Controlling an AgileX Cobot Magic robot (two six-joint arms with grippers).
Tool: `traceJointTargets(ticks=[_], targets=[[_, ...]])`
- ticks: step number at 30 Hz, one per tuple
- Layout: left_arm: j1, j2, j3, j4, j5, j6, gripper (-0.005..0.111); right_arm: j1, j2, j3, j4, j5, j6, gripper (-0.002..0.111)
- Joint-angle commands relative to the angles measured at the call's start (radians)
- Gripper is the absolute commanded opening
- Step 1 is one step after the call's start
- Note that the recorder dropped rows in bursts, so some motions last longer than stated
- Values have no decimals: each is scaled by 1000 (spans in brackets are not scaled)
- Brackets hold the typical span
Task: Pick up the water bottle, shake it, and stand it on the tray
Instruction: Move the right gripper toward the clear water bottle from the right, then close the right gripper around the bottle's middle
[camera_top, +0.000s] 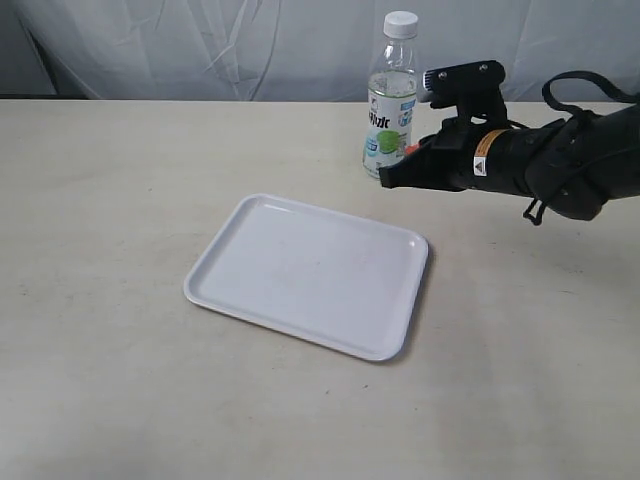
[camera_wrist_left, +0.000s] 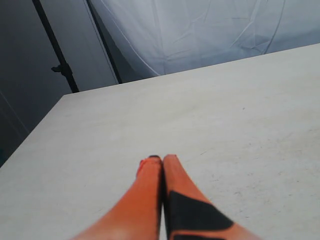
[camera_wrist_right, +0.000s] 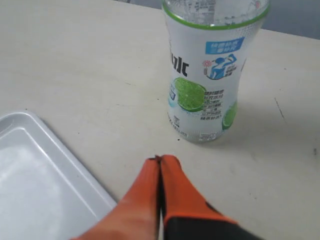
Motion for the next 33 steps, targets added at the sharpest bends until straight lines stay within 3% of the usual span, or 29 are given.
traceJointTargets(ticks=[1,4,6,10,13,22,33], targets=[[1,-4,2,5,-13,-8,0,0,1,2,7,-13,-7,0],[1,-4,2,5,-13,-8,0,0,1,2,7,-15,-7,14],[1,-4,2,5,-13,-8,0,0,1,2,7,-15,-7,32],[1,-4,2,5,-13,-8,0,0,1,2,14,-18,-7,80],[1,-4,2,5,-13,-8,0,0,1,2,100,-18,-7,102],[1,-4,2,5,-13,-8,0,0,18,-2,131,-131,-47,104],[1,-4,2,5,-13,-8,0,0,138,-197,162,-38,-130,104]])
